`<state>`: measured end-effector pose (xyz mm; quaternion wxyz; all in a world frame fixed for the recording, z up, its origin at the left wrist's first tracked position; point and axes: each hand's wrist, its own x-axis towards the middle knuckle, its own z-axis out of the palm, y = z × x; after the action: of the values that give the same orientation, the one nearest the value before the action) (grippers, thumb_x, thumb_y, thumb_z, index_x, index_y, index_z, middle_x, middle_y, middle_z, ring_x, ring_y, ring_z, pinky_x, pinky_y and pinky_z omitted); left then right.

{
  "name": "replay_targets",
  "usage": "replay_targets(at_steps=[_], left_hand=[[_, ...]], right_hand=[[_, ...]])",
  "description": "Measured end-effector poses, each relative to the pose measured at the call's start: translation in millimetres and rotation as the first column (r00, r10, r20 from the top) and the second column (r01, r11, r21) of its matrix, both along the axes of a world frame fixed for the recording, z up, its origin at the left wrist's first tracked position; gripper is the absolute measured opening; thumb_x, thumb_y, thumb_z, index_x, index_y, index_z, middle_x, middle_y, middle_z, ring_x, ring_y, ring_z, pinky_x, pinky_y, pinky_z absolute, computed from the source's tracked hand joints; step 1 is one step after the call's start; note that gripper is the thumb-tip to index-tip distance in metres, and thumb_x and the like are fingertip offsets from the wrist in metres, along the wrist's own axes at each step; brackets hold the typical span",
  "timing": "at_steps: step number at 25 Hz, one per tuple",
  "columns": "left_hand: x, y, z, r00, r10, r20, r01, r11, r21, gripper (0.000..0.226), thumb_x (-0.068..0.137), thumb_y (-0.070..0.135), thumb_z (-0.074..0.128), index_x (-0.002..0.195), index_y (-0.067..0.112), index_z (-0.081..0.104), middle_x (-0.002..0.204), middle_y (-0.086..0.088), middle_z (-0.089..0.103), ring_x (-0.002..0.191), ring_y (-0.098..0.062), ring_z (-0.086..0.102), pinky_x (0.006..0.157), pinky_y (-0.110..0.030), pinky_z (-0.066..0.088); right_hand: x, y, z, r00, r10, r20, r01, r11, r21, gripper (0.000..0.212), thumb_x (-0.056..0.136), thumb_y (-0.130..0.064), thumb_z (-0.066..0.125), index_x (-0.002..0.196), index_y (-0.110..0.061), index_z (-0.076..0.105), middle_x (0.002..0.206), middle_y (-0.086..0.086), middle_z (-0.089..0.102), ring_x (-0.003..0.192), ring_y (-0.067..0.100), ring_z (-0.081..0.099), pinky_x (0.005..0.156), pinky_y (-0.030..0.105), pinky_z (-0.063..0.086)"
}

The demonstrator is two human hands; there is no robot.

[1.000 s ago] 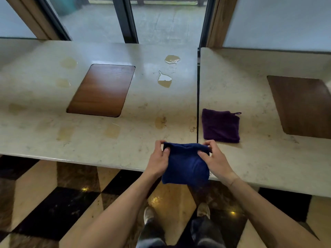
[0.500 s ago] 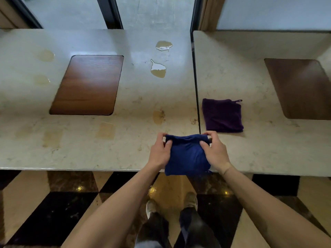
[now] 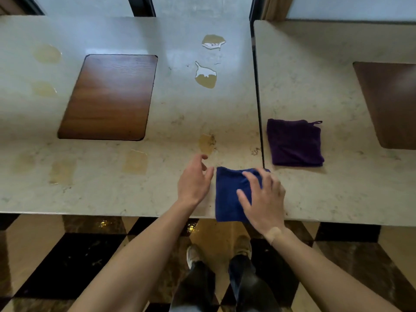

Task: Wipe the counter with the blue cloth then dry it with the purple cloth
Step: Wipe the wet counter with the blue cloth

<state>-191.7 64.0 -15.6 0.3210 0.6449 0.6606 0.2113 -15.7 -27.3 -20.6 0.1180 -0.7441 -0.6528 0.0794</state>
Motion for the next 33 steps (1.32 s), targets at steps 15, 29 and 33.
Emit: replay_targets(at_steps=[15,29,33], left_hand=[[-144.3,205.3,-33.8,0.868,-0.079,-0.490,0.095,0.995,0.007,0.058,0.094,0.054,0.038,0.145,0.027,0.030,0.160,-0.009,0.018,0.148,-0.035,0.008,0.116,-0.062,0.012],[-127.1,260.8,-40.6,0.807,-0.045,-0.589,0.076,0.997,0.029,0.063,0.091,0.056,0.027,0.149,0.032,0.034,0.160,-0.010,0.026,0.147,-0.036,0.022,0.107,-0.078,0.014],[-127.1,261.3,-43.7,0.775,-0.046,-0.630,0.064,0.998,0.006,0.065,0.092,0.059,0.025,0.149,0.030,0.037,0.159,-0.011,0.029,0.146,-0.037,0.025,0.108,-0.078,0.015]], right_hand=[[-38.9,51.5,-38.9,0.981,0.018,0.194,0.038,0.959,-0.282,0.070,0.093,-0.076,0.012,0.156,-0.049,-0.002,0.169,-0.003,-0.008,0.153,0.038,-0.012,0.111,0.077,-0.001],[32.2,408.0,-39.4,0.988,0.006,0.155,0.033,0.968,-0.248,0.065,0.095,-0.073,0.013,0.154,-0.053,-0.005,0.168,-0.009,-0.010,0.154,0.034,-0.010,0.113,0.073,-0.003],[58.2,558.7,-35.9,0.991,-0.011,0.133,0.046,0.964,-0.261,0.066,0.093,-0.076,0.010,0.153,-0.054,-0.006,0.167,-0.011,-0.015,0.153,0.033,-0.016,0.114,0.071,-0.006]])
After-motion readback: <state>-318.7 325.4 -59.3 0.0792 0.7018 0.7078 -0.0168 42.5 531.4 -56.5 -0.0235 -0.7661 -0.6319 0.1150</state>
